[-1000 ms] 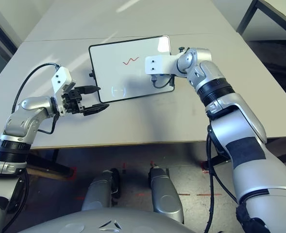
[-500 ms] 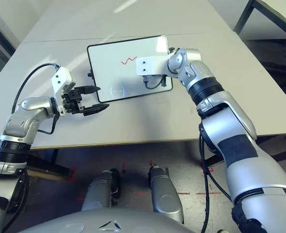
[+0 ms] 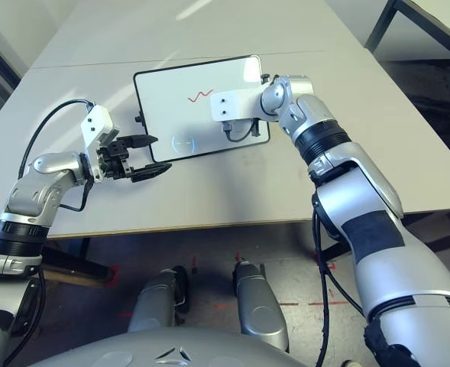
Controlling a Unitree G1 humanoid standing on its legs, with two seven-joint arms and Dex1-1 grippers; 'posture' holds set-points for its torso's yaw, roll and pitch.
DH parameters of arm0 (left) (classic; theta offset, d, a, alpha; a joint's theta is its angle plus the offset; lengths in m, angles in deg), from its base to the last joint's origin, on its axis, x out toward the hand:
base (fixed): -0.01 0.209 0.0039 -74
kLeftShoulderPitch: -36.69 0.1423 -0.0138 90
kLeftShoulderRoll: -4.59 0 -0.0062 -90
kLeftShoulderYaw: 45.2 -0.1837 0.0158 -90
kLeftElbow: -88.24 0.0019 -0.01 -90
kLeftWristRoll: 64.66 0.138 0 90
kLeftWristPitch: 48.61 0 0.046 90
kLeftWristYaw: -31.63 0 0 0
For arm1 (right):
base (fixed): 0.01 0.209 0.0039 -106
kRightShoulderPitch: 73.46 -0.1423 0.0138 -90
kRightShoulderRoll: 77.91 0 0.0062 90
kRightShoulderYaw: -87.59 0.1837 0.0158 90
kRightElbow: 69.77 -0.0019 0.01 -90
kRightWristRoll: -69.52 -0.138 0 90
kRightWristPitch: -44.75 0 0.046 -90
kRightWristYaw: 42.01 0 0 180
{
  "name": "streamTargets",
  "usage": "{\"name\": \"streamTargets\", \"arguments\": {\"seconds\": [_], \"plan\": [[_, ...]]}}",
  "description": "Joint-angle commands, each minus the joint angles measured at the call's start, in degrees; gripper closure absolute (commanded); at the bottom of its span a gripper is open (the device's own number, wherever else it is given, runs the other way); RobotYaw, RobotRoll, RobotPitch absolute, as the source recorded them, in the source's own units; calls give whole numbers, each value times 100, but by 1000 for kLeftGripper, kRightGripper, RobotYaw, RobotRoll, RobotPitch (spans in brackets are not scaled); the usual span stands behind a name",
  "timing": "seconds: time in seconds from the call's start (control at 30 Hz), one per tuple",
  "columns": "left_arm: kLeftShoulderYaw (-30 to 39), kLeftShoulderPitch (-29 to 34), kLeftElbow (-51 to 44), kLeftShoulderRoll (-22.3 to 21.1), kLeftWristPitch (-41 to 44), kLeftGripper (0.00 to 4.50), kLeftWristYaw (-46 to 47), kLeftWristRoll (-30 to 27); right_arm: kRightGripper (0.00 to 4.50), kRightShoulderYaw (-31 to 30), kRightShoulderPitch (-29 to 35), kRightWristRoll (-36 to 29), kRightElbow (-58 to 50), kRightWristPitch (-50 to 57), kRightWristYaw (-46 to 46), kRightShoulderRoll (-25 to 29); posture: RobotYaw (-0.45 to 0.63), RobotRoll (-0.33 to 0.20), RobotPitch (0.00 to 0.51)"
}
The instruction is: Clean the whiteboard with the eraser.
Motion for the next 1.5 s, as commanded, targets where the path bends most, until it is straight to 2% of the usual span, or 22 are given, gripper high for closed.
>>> {"name": "streamTargets", "arguments": {"seconds": [0.03,0.67,1.0,1.2,1.5], "plan": [[-7,3,14,15,-40,0,-11,68,4186,-107,153,140,189,75,5,196,-122,0,135],[-5,-60,97,16,-81,0,-11,86,4187,-112,305,99,136,164,-138,569,-128,0,131],[26,-101,178,4,-119,0,-4,96,4187,259,-145,-319,-697,364,-934,742,-132,0,128],[70,-221,354,-31,-206,0,4,125,4187,175,-350,-325,-820,367,-989,526,-133,0,125],[156,-278,414,-116,-263,0,-3,154,4187,48,-691,-222,-391,90,-822,142,-115,0,121]]}}
